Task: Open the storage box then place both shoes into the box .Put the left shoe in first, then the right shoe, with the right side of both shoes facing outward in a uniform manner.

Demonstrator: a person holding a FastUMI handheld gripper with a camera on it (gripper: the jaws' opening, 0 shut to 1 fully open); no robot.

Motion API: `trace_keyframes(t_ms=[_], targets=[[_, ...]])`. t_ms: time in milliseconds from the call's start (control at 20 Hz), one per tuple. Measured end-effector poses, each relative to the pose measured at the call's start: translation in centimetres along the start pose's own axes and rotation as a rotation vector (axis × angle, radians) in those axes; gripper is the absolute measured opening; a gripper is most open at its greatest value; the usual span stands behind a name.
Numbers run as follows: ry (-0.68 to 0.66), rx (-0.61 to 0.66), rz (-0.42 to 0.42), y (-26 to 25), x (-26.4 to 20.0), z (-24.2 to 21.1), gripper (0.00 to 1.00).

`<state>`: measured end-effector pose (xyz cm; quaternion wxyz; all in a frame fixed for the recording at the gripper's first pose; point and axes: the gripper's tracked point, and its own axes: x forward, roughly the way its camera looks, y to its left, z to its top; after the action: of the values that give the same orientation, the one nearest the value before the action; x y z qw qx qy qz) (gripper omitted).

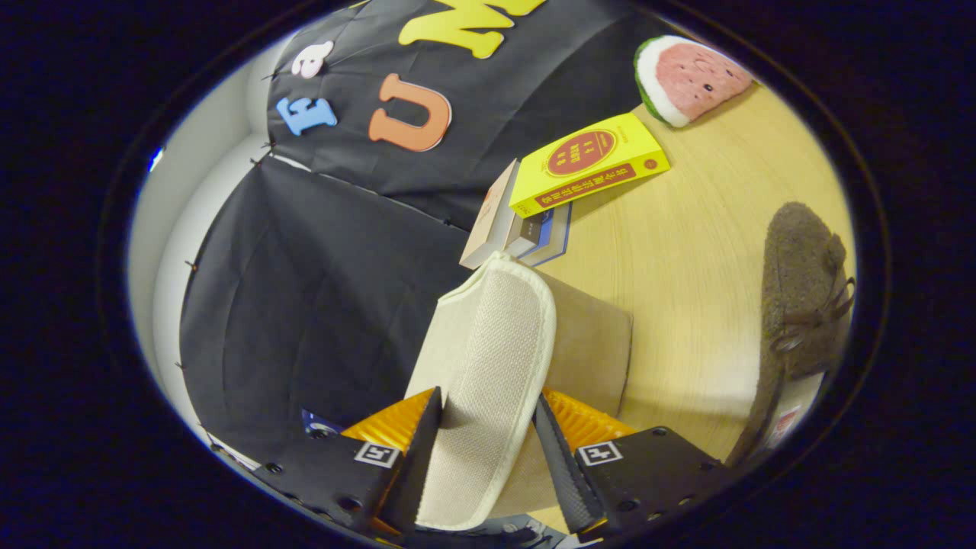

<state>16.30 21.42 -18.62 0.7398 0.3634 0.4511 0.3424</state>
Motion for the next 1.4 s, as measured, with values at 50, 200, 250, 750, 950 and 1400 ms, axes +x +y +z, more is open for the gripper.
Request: trace_keyframes(t_ms=[50,200,250,750,950,1400], targets=[[-0.005,-0.012,-0.009,0.2,-0.5,0.0,0.72],[-0.054,-0.078,-0.059,0.6,-1.9,0.7,0.55],[-0.057,-0.096,-0.081,0.9,-2.3,0.8,0.48],[-0.105,-0.221,-0.065,8.9,-4.3,1.3,0.10],[-0.116,-0.267,-0.049,14.4,-3.8,1.5,0.10],[-0.096,-0.336,-0.017,25.7,3.4,0.6,0.14]])
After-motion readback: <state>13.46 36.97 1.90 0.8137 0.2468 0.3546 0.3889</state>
